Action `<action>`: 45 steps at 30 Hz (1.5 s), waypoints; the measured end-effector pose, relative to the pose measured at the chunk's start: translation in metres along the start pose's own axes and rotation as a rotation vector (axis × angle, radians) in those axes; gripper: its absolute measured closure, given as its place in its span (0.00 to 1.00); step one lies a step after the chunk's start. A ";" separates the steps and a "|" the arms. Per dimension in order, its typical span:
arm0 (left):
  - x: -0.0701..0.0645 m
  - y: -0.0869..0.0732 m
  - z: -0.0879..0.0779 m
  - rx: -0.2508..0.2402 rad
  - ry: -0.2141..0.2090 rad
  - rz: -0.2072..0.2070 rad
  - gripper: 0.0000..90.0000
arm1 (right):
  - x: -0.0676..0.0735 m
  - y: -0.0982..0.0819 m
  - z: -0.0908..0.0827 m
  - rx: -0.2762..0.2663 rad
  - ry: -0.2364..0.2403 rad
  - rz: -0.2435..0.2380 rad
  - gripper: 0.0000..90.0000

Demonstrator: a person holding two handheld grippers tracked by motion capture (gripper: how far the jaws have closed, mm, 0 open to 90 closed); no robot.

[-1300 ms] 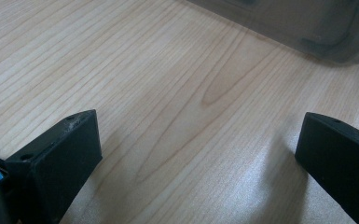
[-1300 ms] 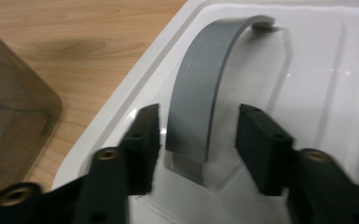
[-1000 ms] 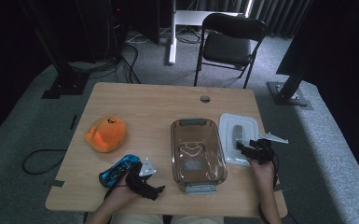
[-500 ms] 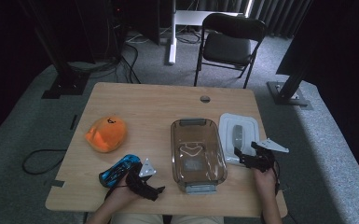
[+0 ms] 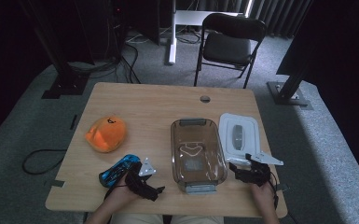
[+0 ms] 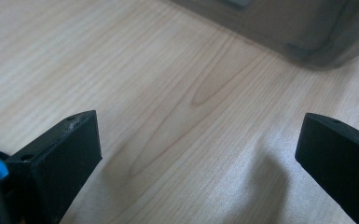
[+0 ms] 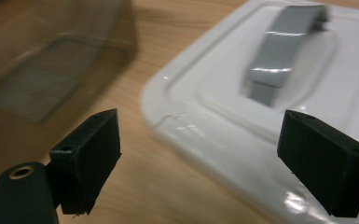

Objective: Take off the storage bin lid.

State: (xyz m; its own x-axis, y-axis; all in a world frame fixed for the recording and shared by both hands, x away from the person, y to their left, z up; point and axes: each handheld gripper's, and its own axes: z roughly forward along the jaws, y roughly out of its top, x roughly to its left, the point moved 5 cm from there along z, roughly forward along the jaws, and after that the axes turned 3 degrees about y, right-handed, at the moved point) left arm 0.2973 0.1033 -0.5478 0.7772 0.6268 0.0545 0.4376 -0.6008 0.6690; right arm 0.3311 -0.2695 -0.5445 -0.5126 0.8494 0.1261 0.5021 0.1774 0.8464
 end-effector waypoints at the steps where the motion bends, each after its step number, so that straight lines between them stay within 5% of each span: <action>1: 0.000 0.001 -0.003 -0.002 -0.004 -0.005 0.01 | 0.002 0.000 0.000 0.003 0.003 -0.002 0.14; 10: 0.015 0.008 -0.032 0.001 0.022 -0.027 0.01 | 0.034 -0.002 0.010 0.034 0.060 -0.072 0.14; 17: 0.040 0.014 -0.061 -0.065 0.062 -0.073 0.01 | 0.045 -0.002 0.011 0.044 0.074 -0.068 0.15; 35: 0.057 0.005 -0.068 -0.119 0.074 -0.109 0.01 | 0.071 0.006 0.028 0.038 0.131 -0.067 0.15; 45: 0.095 -0.003 -0.085 -0.173 0.208 -0.167 0.01 | 0.085 0.012 0.042 0.055 0.159 -0.072 0.14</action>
State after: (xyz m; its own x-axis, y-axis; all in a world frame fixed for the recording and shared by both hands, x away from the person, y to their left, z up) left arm 0.3318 0.2069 -0.4812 0.5843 0.8084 0.0715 0.4545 -0.3990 0.7964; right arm 0.3224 -0.1742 -0.5453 -0.6501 0.7449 0.1497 0.4952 0.2660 0.8271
